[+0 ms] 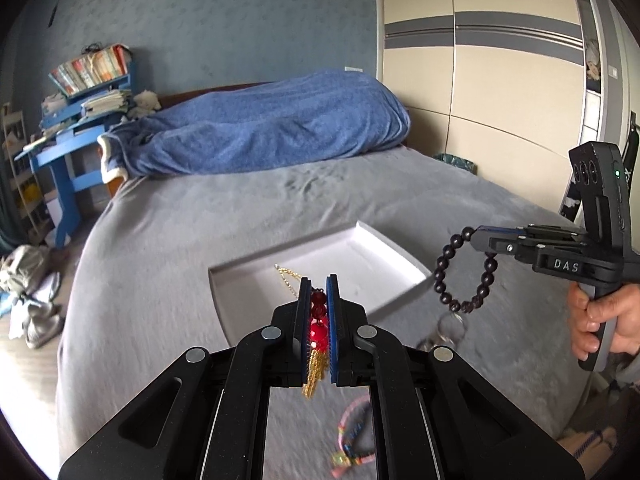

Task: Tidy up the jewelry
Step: 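Carry both held bracelets over the white box tray, then open both grippers to drop the bracelets into the tray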

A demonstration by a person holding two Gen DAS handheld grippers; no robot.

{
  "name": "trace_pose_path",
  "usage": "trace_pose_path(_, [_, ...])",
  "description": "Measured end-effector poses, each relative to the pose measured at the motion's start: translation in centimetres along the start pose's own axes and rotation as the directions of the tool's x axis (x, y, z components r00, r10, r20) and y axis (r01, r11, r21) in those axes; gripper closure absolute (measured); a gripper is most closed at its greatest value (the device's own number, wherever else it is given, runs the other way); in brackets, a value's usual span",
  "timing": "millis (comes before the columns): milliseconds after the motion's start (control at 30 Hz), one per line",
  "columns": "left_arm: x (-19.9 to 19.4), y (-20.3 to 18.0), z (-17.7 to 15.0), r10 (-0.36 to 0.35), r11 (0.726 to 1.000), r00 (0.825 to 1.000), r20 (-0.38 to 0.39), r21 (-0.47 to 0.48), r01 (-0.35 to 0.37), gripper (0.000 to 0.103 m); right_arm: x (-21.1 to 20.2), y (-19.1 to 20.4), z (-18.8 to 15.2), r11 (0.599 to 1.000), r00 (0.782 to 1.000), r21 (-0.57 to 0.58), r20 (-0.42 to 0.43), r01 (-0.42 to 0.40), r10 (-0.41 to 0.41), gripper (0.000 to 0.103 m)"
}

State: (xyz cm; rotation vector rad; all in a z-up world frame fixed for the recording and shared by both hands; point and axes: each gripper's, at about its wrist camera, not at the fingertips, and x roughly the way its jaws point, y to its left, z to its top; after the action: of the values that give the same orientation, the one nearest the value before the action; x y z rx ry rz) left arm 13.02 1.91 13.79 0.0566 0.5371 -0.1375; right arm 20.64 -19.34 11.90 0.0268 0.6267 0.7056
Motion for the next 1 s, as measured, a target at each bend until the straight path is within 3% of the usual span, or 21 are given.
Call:
trace_pose_path(233, [4.3, 1.4, 2.4, -0.002, 1.0, 1.0, -0.012, -0.025, 0.001, 0.095, 5.3, -0.1, 2.2, 1.0, 0.999, 0.002, -0.048, -0.003, 0.004, 0.089])
trace_pose_path(467, [9.3, 1.5, 2.2, -0.012, 0.999, 0.998, -0.056, -0.045, 0.01, 0.095, 10.6, -0.3, 2.8, 1.0, 0.995, 0.013, -0.104, -0.002, 0.003, 0.089])
trace_pose_path(700, [13.5, 2.3, -0.7, -0.001, 0.997, 0.991, -0.133, -0.077, -0.01, 0.095, 14.9, -2.7, 1.5, 0.997, 0.983, 0.051, -0.179, 0.053, -0.043, 0.089])
trace_pose_path(1000, [14.9, 5.0, -5.2, 0.067, 0.991, 0.971, -0.23, -0.098, -0.091, 0.095, 15.0, -5.8, -0.9, 0.987, 0.964, 0.037, -0.224, 0.155, -0.143, 0.089])
